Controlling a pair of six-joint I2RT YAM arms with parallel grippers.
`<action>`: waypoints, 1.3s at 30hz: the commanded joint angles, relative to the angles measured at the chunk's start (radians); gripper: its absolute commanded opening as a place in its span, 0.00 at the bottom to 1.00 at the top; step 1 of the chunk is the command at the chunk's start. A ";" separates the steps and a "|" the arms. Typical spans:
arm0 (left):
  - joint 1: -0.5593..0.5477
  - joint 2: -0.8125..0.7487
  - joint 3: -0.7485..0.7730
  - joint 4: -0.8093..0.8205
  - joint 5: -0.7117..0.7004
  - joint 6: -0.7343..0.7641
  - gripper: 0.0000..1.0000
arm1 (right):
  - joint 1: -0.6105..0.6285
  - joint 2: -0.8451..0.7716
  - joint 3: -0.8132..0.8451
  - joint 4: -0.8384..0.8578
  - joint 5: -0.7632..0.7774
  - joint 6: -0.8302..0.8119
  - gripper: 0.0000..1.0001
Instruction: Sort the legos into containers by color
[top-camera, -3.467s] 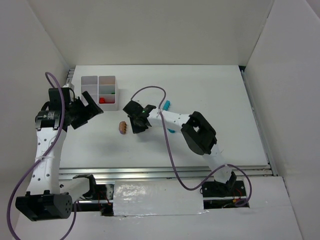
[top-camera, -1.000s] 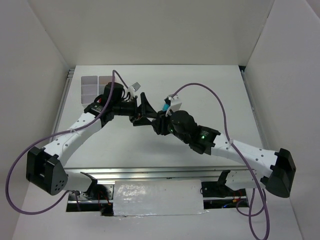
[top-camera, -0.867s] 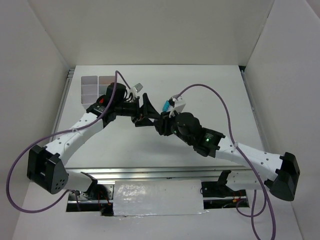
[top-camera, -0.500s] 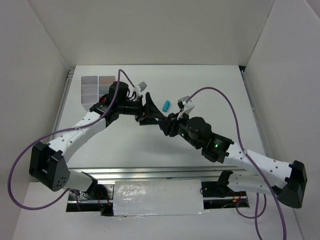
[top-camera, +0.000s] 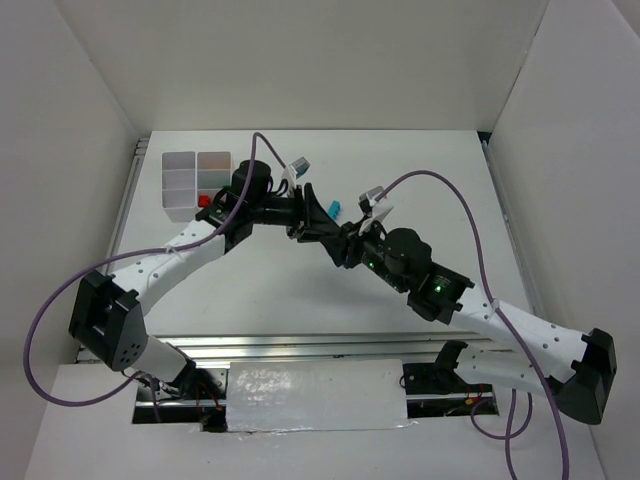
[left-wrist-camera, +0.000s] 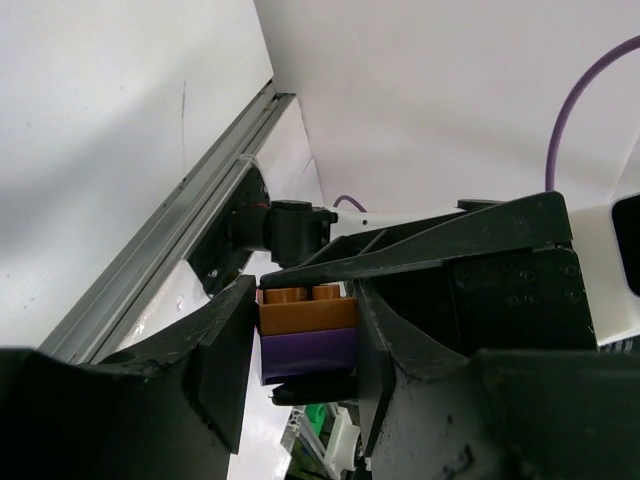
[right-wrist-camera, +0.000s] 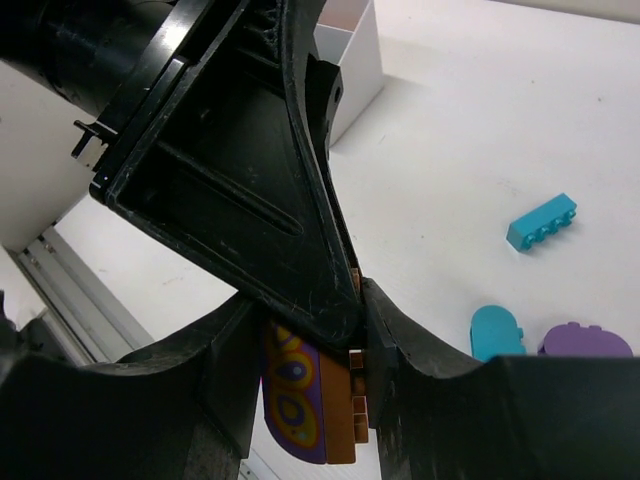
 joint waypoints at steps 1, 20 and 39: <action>-0.059 -0.017 0.010 0.108 0.194 -0.027 0.26 | -0.063 -0.028 0.004 0.094 -0.073 0.000 0.00; -0.014 0.003 0.102 0.070 0.150 0.036 0.00 | -0.102 0.030 0.029 -0.017 -0.219 0.017 0.76; 0.125 0.027 0.208 -0.202 0.108 0.400 0.00 | -0.267 0.005 0.111 -0.198 -0.790 0.062 1.00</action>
